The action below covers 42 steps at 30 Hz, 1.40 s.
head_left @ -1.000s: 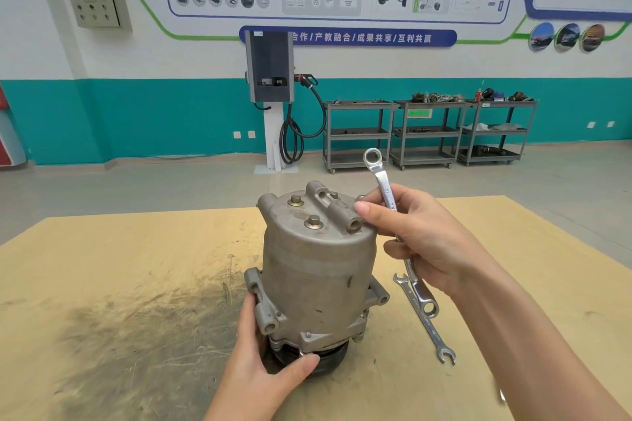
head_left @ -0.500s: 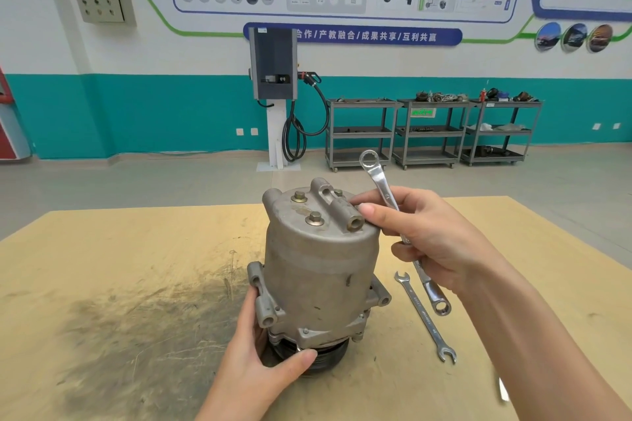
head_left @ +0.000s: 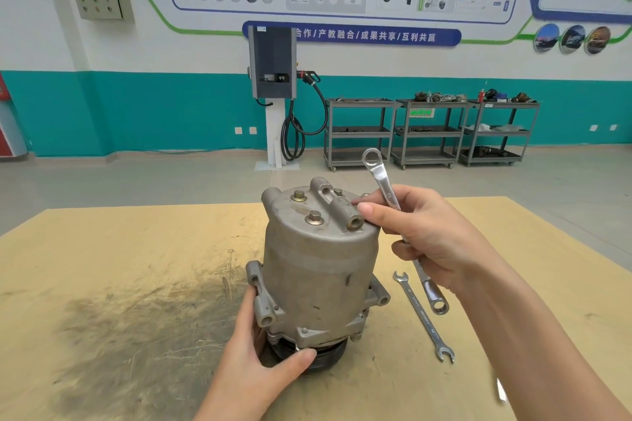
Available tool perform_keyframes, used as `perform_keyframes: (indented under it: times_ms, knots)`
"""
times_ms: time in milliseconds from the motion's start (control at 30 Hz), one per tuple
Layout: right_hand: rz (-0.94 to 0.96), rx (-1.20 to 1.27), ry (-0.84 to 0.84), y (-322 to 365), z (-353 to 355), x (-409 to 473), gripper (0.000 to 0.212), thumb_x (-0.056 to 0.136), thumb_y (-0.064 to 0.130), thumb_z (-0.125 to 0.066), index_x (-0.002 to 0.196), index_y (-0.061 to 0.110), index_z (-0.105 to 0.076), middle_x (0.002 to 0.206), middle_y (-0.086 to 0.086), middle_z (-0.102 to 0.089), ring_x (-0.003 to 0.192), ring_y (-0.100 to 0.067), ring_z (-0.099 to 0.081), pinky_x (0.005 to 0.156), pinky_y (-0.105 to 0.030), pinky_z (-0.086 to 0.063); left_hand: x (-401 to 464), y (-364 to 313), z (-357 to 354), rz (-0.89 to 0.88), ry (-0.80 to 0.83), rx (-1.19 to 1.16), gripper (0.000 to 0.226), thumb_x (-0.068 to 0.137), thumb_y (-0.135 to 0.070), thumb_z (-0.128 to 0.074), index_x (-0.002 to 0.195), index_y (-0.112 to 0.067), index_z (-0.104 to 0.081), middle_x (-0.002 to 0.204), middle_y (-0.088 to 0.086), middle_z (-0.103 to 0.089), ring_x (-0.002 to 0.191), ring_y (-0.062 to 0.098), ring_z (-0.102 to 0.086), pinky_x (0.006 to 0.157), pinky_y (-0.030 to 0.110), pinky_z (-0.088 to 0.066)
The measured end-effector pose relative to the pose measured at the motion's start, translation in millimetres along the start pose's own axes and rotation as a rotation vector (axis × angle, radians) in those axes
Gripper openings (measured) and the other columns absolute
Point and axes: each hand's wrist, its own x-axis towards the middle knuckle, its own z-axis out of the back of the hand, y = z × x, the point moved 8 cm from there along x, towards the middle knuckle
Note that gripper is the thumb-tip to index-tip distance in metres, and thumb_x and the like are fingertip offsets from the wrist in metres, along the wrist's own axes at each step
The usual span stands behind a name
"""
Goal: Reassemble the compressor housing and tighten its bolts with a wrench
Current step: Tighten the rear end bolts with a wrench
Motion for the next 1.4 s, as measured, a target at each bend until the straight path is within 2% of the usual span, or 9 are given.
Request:
perform_keyframes:
  times_ms: [167,333,533,667,767,867,967,1167,1400]
  knots:
    - [0.001,0.0,-0.033,-0.3,2.1,1.8,0.023,0.059,0.033,-0.078,0.067,0.017,-0.064,0.068,-0.001,-0.047,0.053,-0.007,-0.031,0.04,-0.019,-0.02,0.6,2.4,1.2,0.003,-0.005,0.011,0.113,0.044,-0.046,-0.091,0.138,-0.048,-0.028,0.122,-0.035,-0.06,0.113,-0.006,-0.06,0.083,0.004,-0.046]
    - [-0.013,-0.007,0.006,-2.0,3.4,1.4,0.03,0.066,0.033,-0.073,0.088,0.012,-0.076,0.078,-0.004,-0.045,0.059,-0.006,-0.035,0.039,-0.017,-0.024,-0.8,2.0,0.8,0.006,0.004,0.012,0.124,0.045,-0.045,-0.089,0.15,-0.036,-0.023,0.123,-0.034,-0.06,0.114,-0.006,-0.059,0.084,0.004,-0.045]
    - [0.003,0.084,-0.098,1.9,15.4,1.9,0.027,0.091,0.024,-0.061,0.076,0.008,-0.076,0.077,-0.004,-0.051,0.053,-0.003,-0.036,0.037,-0.015,-0.027,-1.2,2.0,0.6,0.01,-0.01,0.009,0.125,0.046,-0.043,-0.089,0.151,-0.036,-0.021,0.123,-0.038,-0.058,0.114,-0.008,-0.059,0.084,0.003,-0.044]
    - [0.028,0.198,-0.204,10.8,41.3,0.1,0.049,0.098,0.04,-0.043,0.079,0.011,-0.078,0.085,-0.004,-0.049,0.07,-0.009,-0.045,0.056,-0.022,-0.045,-0.7,5.5,-0.8,0.024,0.007,-0.005,0.123,0.047,-0.044,-0.088,0.149,-0.04,-0.02,0.129,-0.027,-0.06,0.117,-0.005,-0.059,0.092,0.01,-0.046]
    - [0.065,0.131,-0.329,15.8,66.0,-0.9,0.056,0.097,0.051,-0.038,0.073,0.018,-0.076,0.069,0.003,-0.043,0.062,-0.011,-0.038,0.059,-0.025,-0.036,-0.4,7.9,-2.6,0.053,0.017,-0.02,0.129,0.04,-0.055,-0.091,0.144,-0.049,-0.016,0.13,-0.031,-0.057,0.118,-0.007,-0.057,0.098,0.014,-0.044]
    - [0.097,0.199,-0.398,16.5,80.8,-2.8,0.053,0.097,0.05,-0.042,0.071,0.017,-0.074,0.052,0.006,-0.039,0.045,-0.009,-0.031,0.054,-0.026,-0.027,1.8,9.1,0.6,0.066,0.004,-0.026,0.121,0.028,-0.068,-0.09,0.124,-0.062,-0.015,0.116,-0.049,-0.054,0.11,-0.02,-0.054,0.085,0.003,-0.044]
    - [0.082,0.271,-0.43,20.6,84.7,1.6,0.045,0.098,0.045,-0.046,0.072,0.016,-0.07,0.049,0.005,-0.039,0.043,-0.009,-0.037,0.053,-0.024,-0.034,4.1,11.5,2.3,0.083,-0.01,-0.033,0.124,0.022,-0.067,-0.091,0.121,-0.063,-0.016,0.123,-0.042,-0.049,0.108,-0.022,-0.054,0.089,0.009,-0.044]
    - [0.097,0.144,-0.386,36.8,69.4,21.5,0.034,0.101,0.033,-0.046,0.08,0.011,-0.062,0.052,0.0,-0.054,0.048,-0.011,-0.048,0.051,-0.022,-0.044,7.7,13.7,-0.8,0.102,0.04,0.015,0.151,0.022,-0.069,-0.09,0.147,-0.048,-0.007,0.137,-0.029,-0.047,0.122,-0.005,-0.053,0.107,0.024,-0.038]
    - [0.067,0.137,-0.377,25.3,65.9,26.2,0.035,0.101,0.036,-0.046,0.08,0.013,-0.062,0.053,-0.001,-0.054,0.05,-0.012,-0.047,0.053,-0.024,-0.043,10.0,10.7,0.1,0.077,0.006,-0.028,0.113,0.036,-0.048,-0.089,0.118,-0.064,-0.012,0.118,-0.047,-0.044,0.098,-0.03,-0.051,0.076,-0.003,-0.041]
